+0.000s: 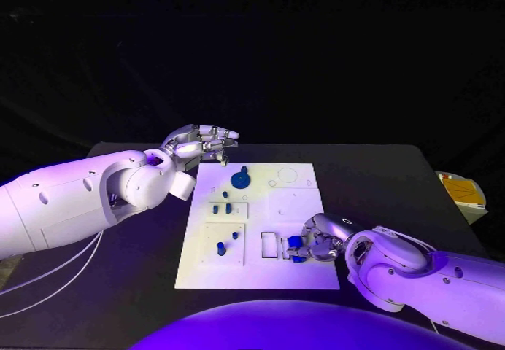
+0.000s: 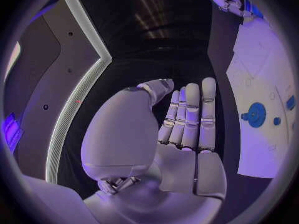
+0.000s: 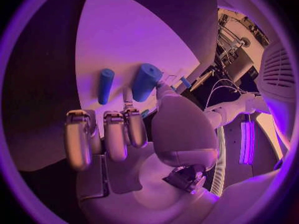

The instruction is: Assemble the parts on the task board

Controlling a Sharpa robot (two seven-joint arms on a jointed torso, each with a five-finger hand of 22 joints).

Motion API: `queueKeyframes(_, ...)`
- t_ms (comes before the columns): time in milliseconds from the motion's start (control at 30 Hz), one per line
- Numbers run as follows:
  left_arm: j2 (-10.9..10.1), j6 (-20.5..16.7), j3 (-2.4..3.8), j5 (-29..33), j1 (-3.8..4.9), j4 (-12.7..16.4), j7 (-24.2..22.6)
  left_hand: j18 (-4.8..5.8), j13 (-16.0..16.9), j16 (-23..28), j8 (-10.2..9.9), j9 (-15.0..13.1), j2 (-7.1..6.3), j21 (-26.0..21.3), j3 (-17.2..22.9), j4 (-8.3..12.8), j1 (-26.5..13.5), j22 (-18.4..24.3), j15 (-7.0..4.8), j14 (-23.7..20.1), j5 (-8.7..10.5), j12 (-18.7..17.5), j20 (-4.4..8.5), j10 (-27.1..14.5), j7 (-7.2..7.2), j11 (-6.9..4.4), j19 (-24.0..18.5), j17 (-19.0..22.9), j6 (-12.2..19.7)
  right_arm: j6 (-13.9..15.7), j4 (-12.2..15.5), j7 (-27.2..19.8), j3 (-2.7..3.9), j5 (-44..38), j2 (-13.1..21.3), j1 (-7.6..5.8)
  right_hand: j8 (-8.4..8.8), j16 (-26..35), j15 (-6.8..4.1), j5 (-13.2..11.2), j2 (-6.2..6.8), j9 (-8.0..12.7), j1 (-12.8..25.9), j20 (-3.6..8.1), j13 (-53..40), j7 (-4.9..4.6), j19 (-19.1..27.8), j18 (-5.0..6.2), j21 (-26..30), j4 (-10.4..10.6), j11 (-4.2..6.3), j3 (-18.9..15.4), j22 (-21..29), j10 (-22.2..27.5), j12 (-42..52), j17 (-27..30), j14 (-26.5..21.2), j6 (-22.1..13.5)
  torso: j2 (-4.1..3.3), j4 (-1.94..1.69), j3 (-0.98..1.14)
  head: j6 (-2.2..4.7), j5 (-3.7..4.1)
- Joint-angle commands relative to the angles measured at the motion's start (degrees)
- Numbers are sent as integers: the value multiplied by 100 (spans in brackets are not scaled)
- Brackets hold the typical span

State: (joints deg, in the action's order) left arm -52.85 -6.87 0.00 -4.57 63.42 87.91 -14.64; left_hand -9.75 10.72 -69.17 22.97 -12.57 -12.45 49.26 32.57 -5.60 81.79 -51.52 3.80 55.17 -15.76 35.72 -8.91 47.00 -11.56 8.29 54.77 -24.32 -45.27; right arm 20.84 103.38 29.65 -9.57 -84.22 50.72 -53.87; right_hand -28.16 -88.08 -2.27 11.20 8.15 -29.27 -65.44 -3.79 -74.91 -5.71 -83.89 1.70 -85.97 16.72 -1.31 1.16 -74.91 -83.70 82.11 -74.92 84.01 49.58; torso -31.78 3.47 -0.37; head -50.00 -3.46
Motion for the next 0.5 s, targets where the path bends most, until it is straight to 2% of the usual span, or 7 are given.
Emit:
queueKeyframes(33, 4, 85, 4, 9, 3, 19, -9, -84, -6, -26, 31, 7, -2, -20, 5, -39, -50, 6, 5, -15, -12, 20, -16, -23, -34, -14, -6, -6, 42, -364, -18, 78, -14, -151, -23, 23, 16, -28, -35, 17, -54, 11, -91, 35, -777, 1, -461, -76, 20, -3, 7, -72, -1350, -113, -30, -831, 472, 47, -3, -2, 2, 0, 2)
queueKeyframes(133, 2, 87, 4, 7, 3, 20, -2, -84, -7, -26, 32, 7, -4, -21, 5, -37, -49, 6, 5, -16, -12, 19, -16, -27, -34, -13, -6, -7, 43, -351, -20, 82, -16, -164, -28, 27, 19, -30, -38, 140, -106, 18, -175, 36, -787, 5, -463, -77, 15, -3, 10, -141, -1353, -117, -26, -845, 474, 67, -4, 0, 4, 0, 2)
queueKeyframes(167, 2, 88, 4, 6, 3, 20, -1, -84, -7, -26, 32, 7, -4, -21, 5, -37, -49, 6, 5, -16, -12, 19, -16, -27, -34, -13, -6, -7, 43, -323, -19, 84, -16, -172, -27, 29, 23, -32, -41, 320, -149, 25, -261, 39, -798, 9, -466, -79, 7, -7, 14, -163, -1358, -125, -18, -854, 476, 81, -3, 1, 2, 0, 0)
queueKeyframes(200, 1, 87, 4, 6, 3, 20, 0, -84, -7, -26, 32, 7, -4, -21, 5, -37, -49, 6, 5, -16, -12, 19, -16, -27, -34, -13, -6, -7, 43, -296, -18, 85, -16, -178, -25, 30, 24, -33, -42, 349, -163, 27, -280, 40, -801, 10, -465, -79, 11, -7, 14, -170, -1357, -127, -16, -858, 477, 86, -4, 2, 1, 0, -3)
queueKeyframes(367, -3, 85, 4, 5, 3, 25, 3, -84, -7, -26, 32, 7, -4, -21, 5, -37, -49, 6, 5, -16, -12, 19, -16, -27, -34, -13, -6, -7, 43, -151, -7, 90, -17, -197, -11, 32, 44, -42, -60, 674, -301, 62, -598, 55, -837, 32, -481, -87, -29, -25, 37, -109, -1375, -156, 13, -895, 484, 172, -5, -4, 1, 0, -11)
queueKeyframes(433, -5, 84, 4, 4, 3, 27, 4, -84, -7, -26, 32, 7, -4, -21, 5, -37, -49, 6, 5, -16, -12, 19, -16, -27, -34, -13, -6, -7, 43, -72, 1, 90, -17, -169, -4, 33, 75, -44, -74, 799, -381, 95, -808, 65, -856, 48, -484, -89, -37, -45, 53, 20, -1380, -170, 29, -905, 486, 212, -4, -8, 2, 0, -7)
queueKeyframes(500, -7, 86, 4, 4, 3, 27, 5, -84, -7, -26, 32, 7, -4, -21, 5, -37, -49, 6, 5, -16, -12, 19, -16, -27, -34, -13, -6, -7, 43, 30, 16, 80, -17, -125, 9, 33, 121, -48, -103, 1260, -400, 148, -1071, 89, -883, 83, -491, -93, -55, -56, 87, 259, -1388, -188, 51, -925, 490, 290, -2, -8, 2, 0, -7)
